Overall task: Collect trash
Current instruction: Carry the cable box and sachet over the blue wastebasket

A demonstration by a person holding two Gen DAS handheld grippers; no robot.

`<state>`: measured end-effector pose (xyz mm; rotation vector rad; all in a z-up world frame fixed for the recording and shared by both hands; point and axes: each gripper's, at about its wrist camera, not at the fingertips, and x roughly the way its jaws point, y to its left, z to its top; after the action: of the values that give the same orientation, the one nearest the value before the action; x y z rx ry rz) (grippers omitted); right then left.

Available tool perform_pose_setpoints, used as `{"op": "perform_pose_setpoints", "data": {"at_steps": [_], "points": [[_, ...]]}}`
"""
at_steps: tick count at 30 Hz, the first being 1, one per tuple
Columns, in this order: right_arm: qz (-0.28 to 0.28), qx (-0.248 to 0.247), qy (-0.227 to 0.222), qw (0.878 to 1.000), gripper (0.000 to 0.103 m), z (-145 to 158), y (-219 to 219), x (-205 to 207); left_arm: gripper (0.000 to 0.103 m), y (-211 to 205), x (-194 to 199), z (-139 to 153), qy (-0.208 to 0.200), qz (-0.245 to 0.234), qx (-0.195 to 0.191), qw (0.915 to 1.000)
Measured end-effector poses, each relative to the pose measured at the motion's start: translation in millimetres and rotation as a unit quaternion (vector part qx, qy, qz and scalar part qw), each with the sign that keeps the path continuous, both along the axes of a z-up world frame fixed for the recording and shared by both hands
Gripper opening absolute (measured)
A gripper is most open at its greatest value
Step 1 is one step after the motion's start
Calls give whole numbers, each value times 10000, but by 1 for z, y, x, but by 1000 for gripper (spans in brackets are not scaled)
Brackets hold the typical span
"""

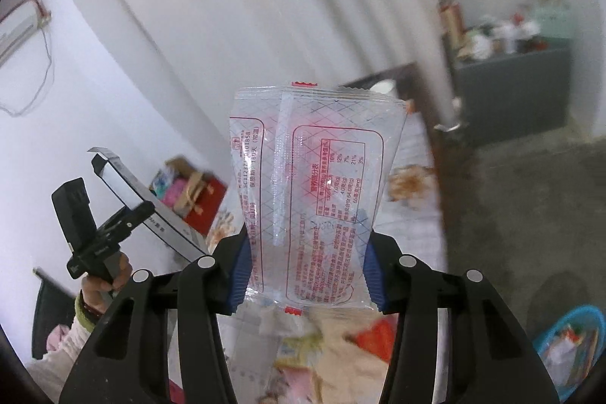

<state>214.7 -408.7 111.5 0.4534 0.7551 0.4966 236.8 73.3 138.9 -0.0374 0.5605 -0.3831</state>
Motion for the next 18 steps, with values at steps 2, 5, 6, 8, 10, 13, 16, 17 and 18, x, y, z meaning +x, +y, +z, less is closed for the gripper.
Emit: {"op": "perform_pose_setpoints", "data": {"at_steps": [2,5,6,8,10,13,16,17,18], "points": [[-406,94,-64,9991,47,2,-35,-35,83,-27,-8,10,-56,-382,-142,9992],[-1112,207,-16,9936,47,-9,-90,-89,83,-83,-16,18,-6,-1107,-279,9935],[-1343,253,32,9906,47,-15,-105,-105,83,-106,-18,17,36,-1347,-261,9905],[-1801,396,168,9827,47,-34,-140,-140,83,-150,-21,14,157,-1799,-175,9834],[-2175,527,299,9742,47,-53,-165,-168,83,-207,-24,4,393,-2265,-26,9732],[-2806,869,642,9537,47,-103,-206,-208,83,-276,-29,-16,634,-2769,196,9586],[-3236,1041,1061,9345,47,-150,-230,-228,83,-353,-38,-47,808,-3195,505,9428],[-3365,1153,1257,9261,47,-174,-238,-230,83,-368,-39,-56,872,-3271,554,9393],[-3474,1280,1448,9176,47,-198,-244,-230,83,-386,-39,-67,964,-3360,617,9349]]}}
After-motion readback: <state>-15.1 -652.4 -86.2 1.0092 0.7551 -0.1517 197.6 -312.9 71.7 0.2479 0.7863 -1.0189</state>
